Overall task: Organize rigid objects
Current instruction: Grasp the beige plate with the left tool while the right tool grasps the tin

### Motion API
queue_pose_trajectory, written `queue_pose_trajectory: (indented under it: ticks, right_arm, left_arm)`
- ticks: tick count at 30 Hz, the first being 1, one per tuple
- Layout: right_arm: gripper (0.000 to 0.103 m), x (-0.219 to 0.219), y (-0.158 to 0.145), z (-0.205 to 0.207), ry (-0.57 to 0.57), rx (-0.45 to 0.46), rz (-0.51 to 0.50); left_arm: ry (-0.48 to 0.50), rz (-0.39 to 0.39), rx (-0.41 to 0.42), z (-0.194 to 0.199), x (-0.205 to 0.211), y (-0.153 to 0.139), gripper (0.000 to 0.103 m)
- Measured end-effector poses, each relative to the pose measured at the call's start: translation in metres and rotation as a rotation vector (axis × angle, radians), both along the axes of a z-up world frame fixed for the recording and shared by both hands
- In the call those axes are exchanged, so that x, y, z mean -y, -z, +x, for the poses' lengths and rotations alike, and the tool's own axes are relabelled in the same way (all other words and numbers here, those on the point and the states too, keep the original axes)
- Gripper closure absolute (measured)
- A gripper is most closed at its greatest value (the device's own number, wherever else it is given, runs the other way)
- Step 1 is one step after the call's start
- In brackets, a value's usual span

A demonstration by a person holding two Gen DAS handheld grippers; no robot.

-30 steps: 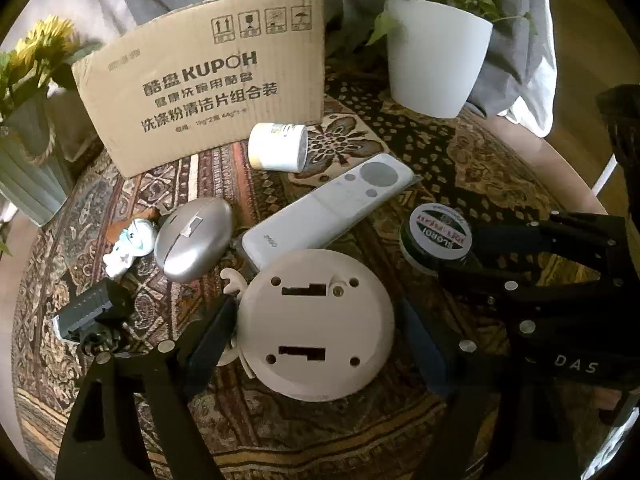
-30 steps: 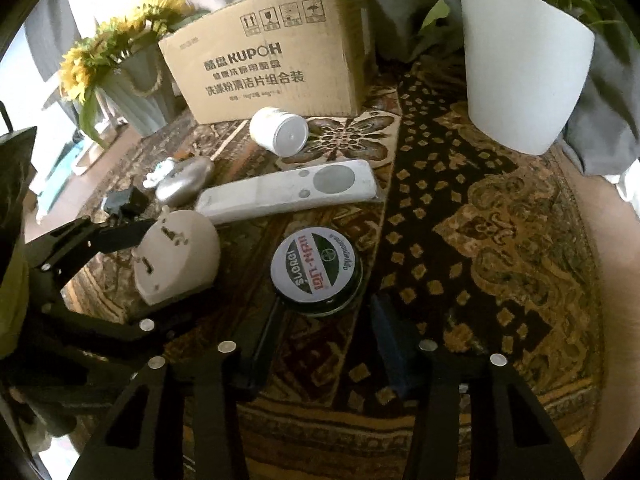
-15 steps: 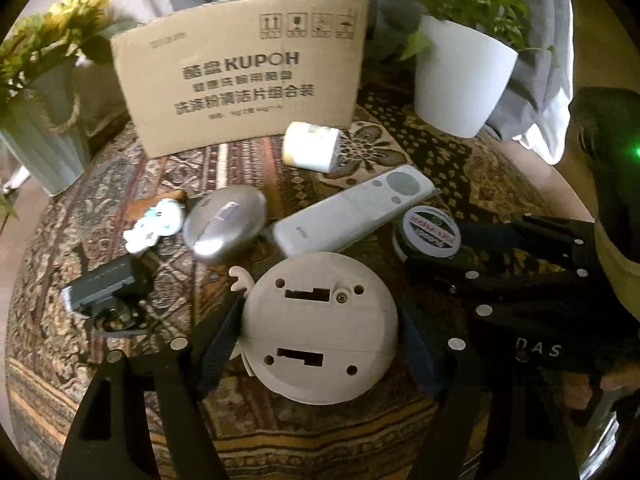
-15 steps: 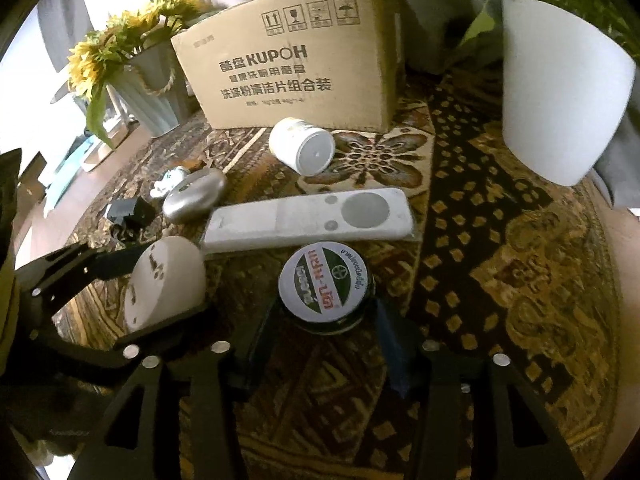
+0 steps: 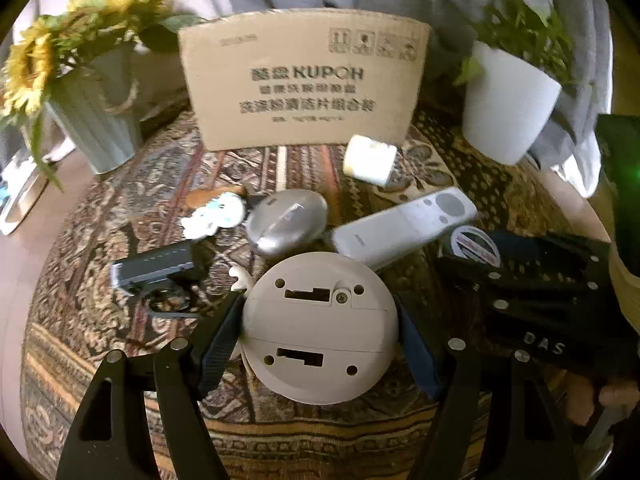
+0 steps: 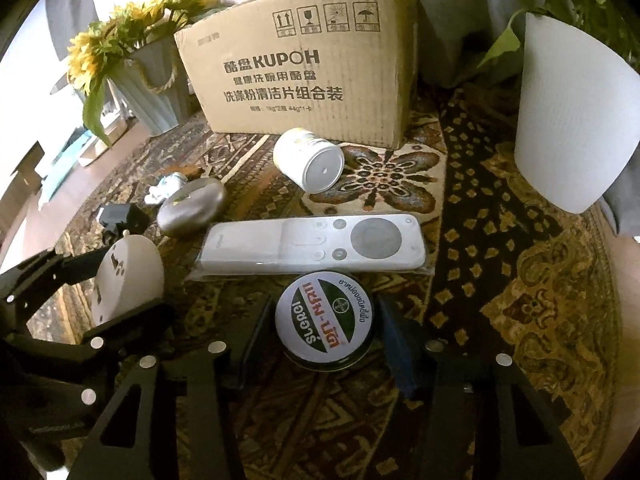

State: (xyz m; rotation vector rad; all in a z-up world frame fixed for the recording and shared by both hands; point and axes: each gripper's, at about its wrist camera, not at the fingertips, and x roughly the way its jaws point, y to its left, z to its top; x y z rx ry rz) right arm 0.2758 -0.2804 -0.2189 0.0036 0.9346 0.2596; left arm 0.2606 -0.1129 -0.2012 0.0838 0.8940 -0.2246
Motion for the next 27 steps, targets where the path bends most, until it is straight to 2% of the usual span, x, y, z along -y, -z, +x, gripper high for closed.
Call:
queue_pose_trajectory:
  ticks: [8,14,20,27]
  right_arm:
    - [0.05,0.002,-0.029,-0.014,0.027,0.028,0.037]
    - [0.05,0.0,-0.065,-0.026,0.034,0.087,0.035]
    - [0.05,-0.005,-0.099,-0.032,0.074,0.148,0.033]
    - [0.05,-0.023,-0.134,-0.031,0.148,0.218,0.028]
  left_arm:
    - [-0.116,-0.021,0.042,-0.013,-0.008,-0.031,0.029]
    - [-0.143,-0.007,0.095,-0.019,-0.015,-0.062,0.029]
    - [-0.106,-0.004,0.171,-0.013,-0.026,-0.098,0.029]
    - [-0.015,-0.01,0.232,0.004,-0.044,-0.131,0.029]
